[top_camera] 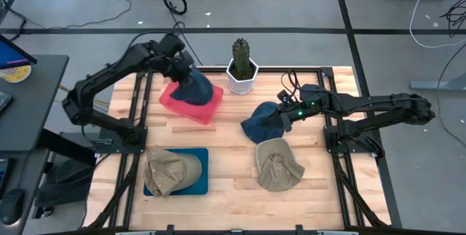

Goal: Pick & Place hat
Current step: Put the bottom blue cap into the red bin

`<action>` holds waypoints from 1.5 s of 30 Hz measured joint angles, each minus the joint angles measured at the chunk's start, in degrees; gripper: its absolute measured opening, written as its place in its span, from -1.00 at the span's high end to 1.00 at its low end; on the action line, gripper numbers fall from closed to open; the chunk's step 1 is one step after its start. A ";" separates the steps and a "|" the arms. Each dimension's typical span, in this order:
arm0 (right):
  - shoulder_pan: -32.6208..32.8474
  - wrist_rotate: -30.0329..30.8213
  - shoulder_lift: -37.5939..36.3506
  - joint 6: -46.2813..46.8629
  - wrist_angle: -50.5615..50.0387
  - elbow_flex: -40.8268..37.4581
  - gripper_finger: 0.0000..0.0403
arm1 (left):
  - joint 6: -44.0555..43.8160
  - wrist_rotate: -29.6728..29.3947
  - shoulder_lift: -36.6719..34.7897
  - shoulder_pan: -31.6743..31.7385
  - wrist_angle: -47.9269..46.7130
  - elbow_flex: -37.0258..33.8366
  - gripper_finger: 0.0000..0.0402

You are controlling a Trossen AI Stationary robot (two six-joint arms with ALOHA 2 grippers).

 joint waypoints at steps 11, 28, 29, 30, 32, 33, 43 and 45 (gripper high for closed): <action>0.00 1.22 0.00 -0.90 0.02 0.00 0.55 | 3.66 0.02 2.07 1.15 -5.14 -0.02 0.91; 0.00 1.51 0.02 -0.90 0.02 -0.02 0.55 | -4.06 0.00 2.03 1.15 2.88 -6.97 0.91; 0.00 1.51 0.02 -0.90 0.03 0.00 0.55 | -5.35 -0.01 2.03 1.15 3.92 -7.62 0.92; 0.00 1.51 0.02 -0.90 0.02 -0.01 0.55 | -6.77 -0.09 2.03 1.15 5.32 -8.32 0.92; 0.00 1.51 0.02 -0.90 0.02 -0.02 0.55 | -10.61 -0.70 2.03 1.15 8.42 -9.68 0.91; 0.00 1.51 0.02 -0.90 0.02 0.00 0.55 | -12.58 -1.08 2.03 1.15 9.95 -10.30 0.91; 0.00 1.51 0.02 -0.90 0.02 0.00 0.55 | -25.03 -3.09 2.07 1.09 20.13 -12.00 0.91; -0.02 1.51 0.02 -0.91 0.02 -0.01 0.55 | -25.41 -2.25 2.07 1.09 21.61 -12.00 0.91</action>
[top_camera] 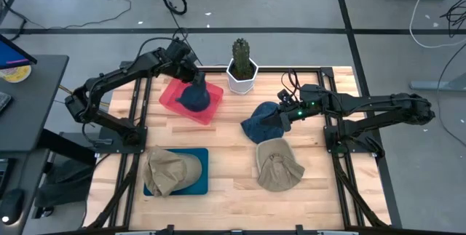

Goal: Pick & Place hat
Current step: Put the bottom blue cap into the red bin

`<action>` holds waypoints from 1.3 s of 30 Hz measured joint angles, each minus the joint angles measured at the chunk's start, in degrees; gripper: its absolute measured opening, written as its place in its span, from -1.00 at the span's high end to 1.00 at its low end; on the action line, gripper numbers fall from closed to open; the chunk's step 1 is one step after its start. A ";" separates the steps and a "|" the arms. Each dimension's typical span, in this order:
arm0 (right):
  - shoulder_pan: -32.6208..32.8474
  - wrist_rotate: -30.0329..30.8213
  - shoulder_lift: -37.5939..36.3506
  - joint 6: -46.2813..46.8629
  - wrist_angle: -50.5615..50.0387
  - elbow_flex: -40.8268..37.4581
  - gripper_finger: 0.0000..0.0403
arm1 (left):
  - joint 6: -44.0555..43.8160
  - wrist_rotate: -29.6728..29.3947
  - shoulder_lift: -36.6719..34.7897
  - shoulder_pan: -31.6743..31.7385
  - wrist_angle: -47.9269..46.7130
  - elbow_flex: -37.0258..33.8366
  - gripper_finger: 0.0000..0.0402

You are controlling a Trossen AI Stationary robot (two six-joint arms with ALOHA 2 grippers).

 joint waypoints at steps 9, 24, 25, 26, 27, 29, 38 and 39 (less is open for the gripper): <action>0.00 0.00 0.00 -0.01 0.00 -0.01 0.55 | 4.99 0.34 -0.02 0.48 -5.36 0.02 0.91; 0.00 1.03 0.00 -0.19 -0.01 0.01 0.55 | 9.21 -4.86 -0.09 3.26 -8.26 -7.30 0.92; 0.00 1.03 0.00 -0.18 -0.01 0.00 0.55 | 9.28 -5.91 -0.09 3.48 -8.58 -7.30 0.92; 0.00 1.03 0.00 -0.21 -0.02 0.00 0.55 | 9.35 -7.17 -0.09 3.65 -8.34 -7.30 0.92; 0.00 1.03 0.00 -0.21 -0.02 0.01 0.55 | 9.38 -8.59 -0.09 3.82 -7.63 -7.28 0.92; 0.00 1.03 0.00 -0.21 -0.02 -0.01 0.55 | 9.21 -10.24 -0.09 4.33 -6.52 -7.28 0.92; 0.00 1.03 0.00 -0.03 -0.02 -0.01 0.55 | 9.47 -10.98 -0.09 8.50 -7.52 -7.28 0.91; 0.02 1.03 0.00 -0.01 -0.02 0.01 0.55 | 9.49 -11.10 -0.09 8.98 -7.59 -7.28 0.91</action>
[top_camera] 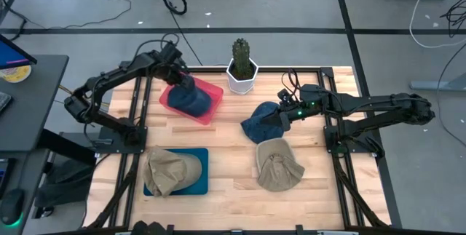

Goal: Pick & Place hat
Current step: Put the bottom blue cap into the red bin, then put the blue cap into the red bin

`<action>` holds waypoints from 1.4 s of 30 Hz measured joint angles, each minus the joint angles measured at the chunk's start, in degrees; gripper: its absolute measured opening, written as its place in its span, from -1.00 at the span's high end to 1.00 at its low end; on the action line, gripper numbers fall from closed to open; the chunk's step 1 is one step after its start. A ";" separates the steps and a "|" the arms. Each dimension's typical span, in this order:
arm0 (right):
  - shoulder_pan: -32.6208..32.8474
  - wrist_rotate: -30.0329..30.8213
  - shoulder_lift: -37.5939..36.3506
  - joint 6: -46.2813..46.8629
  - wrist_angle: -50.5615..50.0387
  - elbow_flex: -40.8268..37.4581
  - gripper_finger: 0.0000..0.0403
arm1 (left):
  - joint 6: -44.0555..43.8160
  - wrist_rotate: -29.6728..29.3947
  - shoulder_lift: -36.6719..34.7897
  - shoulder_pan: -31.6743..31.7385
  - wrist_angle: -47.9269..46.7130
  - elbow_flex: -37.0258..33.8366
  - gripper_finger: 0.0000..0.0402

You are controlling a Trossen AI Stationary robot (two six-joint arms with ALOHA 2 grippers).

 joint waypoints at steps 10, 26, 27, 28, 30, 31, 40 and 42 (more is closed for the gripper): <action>-0.02 0.02 0.00 -0.15 0.00 0.00 0.55 | 2.07 -1.10 0.00 2.34 -0.06 0.00 0.91; -0.02 0.02 0.00 1.40 -0.21 -0.02 0.50 | -0.16 -1.88 -0.01 2.34 -0.51 0.04 0.42; -0.02 0.02 0.00 1.53 -0.49 -0.02 0.48 | -0.14 -1.55 -0.07 2.32 -0.91 0.04 0.35; -0.02 0.02 0.00 1.55 -0.92 -0.02 0.46 | -0.05 -1.16 -0.19 2.34 -1.39 0.04 0.27; -0.02 0.02 0.00 1.55 -1.72 0.00 0.42 | 0.03 -0.74 -0.86 2.32 -1.90 0.04 0.12; -0.02 0.02 0.00 1.55 -1.94 -0.01 0.39 | 0.03 -0.69 -1.42 2.32 -1.93 0.04 0.04; -2.50 0.02 0.00 1.58 -4.86 0.00 0.32 | -1.79 -0.66 -12.43 2.32 -1.89 2.32 -0.26; -3.63 0.06 -0.02 1.80 -6.23 0.00 0.33 | -2.37 -0.64 -14.82 2.09 -1.83 4.06 -0.25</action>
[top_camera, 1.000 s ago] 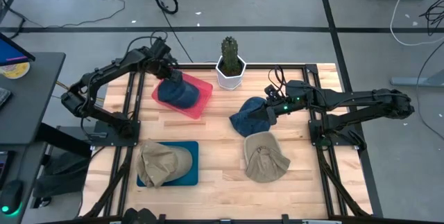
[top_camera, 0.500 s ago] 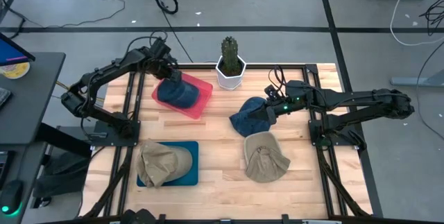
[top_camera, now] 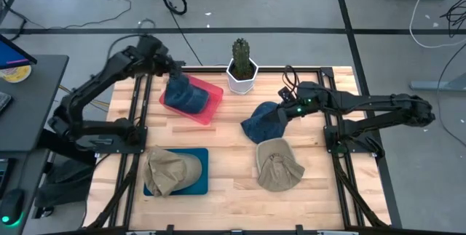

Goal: Pick & Place hat
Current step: Put the blue cap into the red bin

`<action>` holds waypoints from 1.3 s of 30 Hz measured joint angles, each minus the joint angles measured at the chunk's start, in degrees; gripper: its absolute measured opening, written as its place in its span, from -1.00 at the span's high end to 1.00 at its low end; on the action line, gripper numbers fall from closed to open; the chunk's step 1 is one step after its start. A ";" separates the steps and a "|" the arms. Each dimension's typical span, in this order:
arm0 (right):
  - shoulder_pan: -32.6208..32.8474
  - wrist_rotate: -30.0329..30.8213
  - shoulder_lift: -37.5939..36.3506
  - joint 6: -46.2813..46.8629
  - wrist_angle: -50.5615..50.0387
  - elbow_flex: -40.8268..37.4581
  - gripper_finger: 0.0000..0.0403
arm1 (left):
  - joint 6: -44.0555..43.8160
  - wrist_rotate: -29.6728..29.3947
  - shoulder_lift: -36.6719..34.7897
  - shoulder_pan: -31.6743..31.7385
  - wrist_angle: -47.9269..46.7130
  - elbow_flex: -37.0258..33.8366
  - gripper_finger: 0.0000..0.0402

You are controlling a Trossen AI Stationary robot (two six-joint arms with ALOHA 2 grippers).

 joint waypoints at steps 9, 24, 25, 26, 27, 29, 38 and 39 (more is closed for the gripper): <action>-7.43 1.93 -0.01 0.62 -11.17 -0.02 0.37 | -4.15 5.92 -7.89 -5.02 2.21 7.41 -0.19; -18.72 5.36 2.32 -17.17 -39.03 16.49 0.37 | -7.15 11.40 -10.70 -29.67 16.27 8.36 -0.19; -19.50 5.33 3.06 -19.87 -41.12 18.08 0.37 | -7.15 11.39 -10.66 -31.32 17.38 8.36 -0.19; -20.37 5.32 3.93 -22.71 -43.16 19.49 0.37 | -7.15 11.39 -10.64 -32.96 18.43 8.36 -0.19; -21.17 5.32 4.82 -25.62 -45.13 20.78 0.37 | -7.15 11.39 -10.62 -34.42 19.61 8.36 -0.19; -22.39 5.41 6.56 -31.77 -47.23 22.90 0.34 | -7.13 11.37 -10.65 -37.28 21.45 8.36 -0.19; -27.89 -0.53 18.58 -43.43 -49.25 24.46 -0.15 | -7.26 8.61 -8.47 -46.45 25.82 8.36 -0.19; -28.45 -1.11 20.13 -44.13 -49.35 24.46 -0.21 | -7.92 8.56 -8.22 -47.12 25.30 8.34 -0.19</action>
